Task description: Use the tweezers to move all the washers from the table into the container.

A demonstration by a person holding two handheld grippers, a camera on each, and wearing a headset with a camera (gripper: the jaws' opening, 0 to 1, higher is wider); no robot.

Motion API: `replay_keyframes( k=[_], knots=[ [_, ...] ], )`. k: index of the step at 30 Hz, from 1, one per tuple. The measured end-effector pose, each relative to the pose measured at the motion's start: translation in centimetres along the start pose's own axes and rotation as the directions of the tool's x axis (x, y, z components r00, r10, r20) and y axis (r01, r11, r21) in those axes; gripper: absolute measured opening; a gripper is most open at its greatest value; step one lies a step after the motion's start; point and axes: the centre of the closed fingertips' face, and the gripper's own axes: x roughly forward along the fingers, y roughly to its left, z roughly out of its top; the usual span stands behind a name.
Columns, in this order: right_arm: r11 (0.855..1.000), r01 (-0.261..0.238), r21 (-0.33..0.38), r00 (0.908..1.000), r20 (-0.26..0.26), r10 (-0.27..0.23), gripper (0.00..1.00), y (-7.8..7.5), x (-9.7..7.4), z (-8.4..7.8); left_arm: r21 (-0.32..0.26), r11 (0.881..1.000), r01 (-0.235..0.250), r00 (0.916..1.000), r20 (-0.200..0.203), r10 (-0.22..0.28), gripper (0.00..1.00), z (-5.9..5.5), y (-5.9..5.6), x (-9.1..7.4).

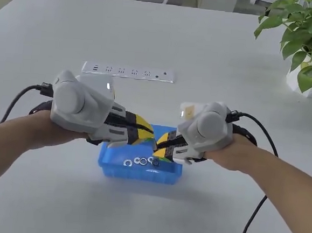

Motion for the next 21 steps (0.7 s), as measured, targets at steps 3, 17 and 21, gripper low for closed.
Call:
replay_keyframes(
  k=[3,17,21],
  knots=[
    [1.0,0.003,-0.02,0.9999,-0.012,-0.003,0.1,0.0,0.1,0.0,0.008,1.0,-0.002,0.9999,-0.01,0.002,0.05,-0.1,0.1,-0.1],
    [0.999,0.008,-0.035,1.0,0.002,-0.008,0.12,0.5,-0.3,0.8,0.027,0.999,0.02,0.9995,-0.024,-0.019,0.05,0.6,-0.1,-0.8],
    [0.999,0.011,-0.032,0.9999,0.008,-0.011,0.12,0.7,-0.7,1.2,0.032,0.999,0.035,0.9988,-0.034,-0.034,0.05,1.1,-0.4,-1.2]
  ],
)
